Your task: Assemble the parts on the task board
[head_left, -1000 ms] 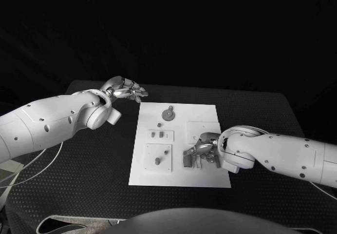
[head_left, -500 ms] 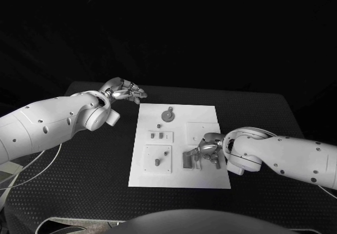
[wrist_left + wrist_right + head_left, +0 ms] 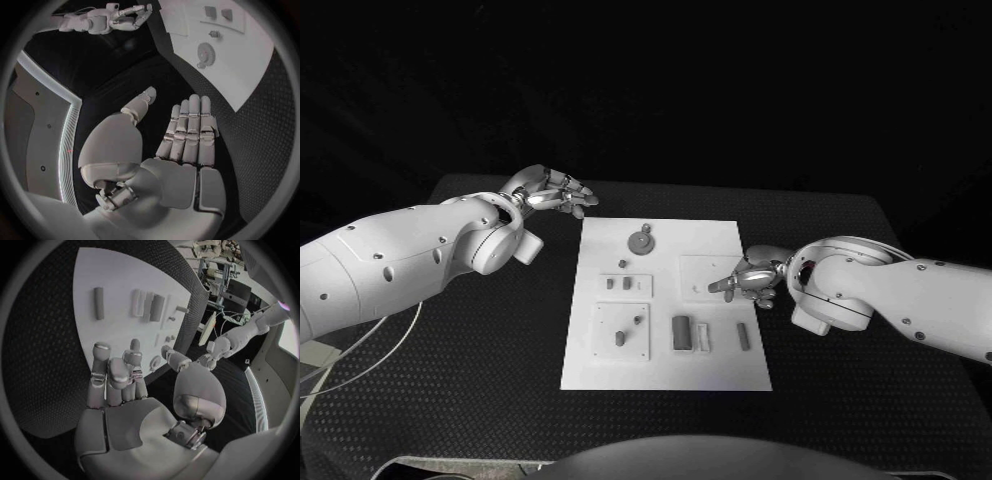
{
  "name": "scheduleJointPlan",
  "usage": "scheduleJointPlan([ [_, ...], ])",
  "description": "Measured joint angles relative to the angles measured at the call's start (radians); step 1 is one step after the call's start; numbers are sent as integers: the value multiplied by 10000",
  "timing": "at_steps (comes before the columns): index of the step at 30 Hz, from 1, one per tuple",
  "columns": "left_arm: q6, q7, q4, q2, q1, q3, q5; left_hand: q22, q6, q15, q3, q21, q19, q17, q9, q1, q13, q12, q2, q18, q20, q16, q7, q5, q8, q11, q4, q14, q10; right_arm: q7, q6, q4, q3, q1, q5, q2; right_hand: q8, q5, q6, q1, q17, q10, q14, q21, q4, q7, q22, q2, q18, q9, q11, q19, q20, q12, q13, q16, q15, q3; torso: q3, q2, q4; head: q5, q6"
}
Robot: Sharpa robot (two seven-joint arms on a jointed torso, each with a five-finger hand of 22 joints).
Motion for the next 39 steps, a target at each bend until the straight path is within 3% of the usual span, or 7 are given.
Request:
scheduleJointPlan([
  [7,-1,-14,2,-18,0,0,0,0,0,0,-27,0,0,-1,0,0,0,0,0,0,0,0,0,0,37,0,28,0,0,-349,1304,-44,-45,12,-262,-293,0,0,18,177,21,20,31,49,-291,-51,-1,426,0,37,-20,29,1,42,34,48,0,-291,4,2,5,-46,-30],
  [16,-2,-28,6,-19,0,-1,-3,-9,0,0,-27,0,0,10,-9,0,1,0,0,0,0,-45,0,0,37,0,28,0,0,-689,2503,-45,-240,6,-658,-524,0,0,34,103,46,35,47,60,-509,-67,-1,658,-1,37,-35,26,5,80,58,49,18,-508,3,4,-7,-91,-47],
  [23,-2,-31,5,-2,0,-1,-4,-9,0,0,-5,0,0,19,-9,0,0,0,0,0,0,-45,0,0,37,0,49,0,0,-795,2695,-149,-308,-28,-987,-363,0,0,34,75,46,35,47,63,-521,-69,-1,685,0,36,-35,-9,40,80,58,48,20,-520,4,4,-8,-156,-48],
  [39,0,-32,4,-5,0,-1,-6,-8,0,0,-6,0,0,19,-8,0,1,0,0,0,0,-45,0,0,36,0,49,0,0,-820,2696,-546,-323,-529,-1343,278,0,-1,73,104,44,35,60,63,-593,-68,-2,797,0,34,-35,-10,42,80,56,48,40,-593,0,4,23,-153,-53],
])
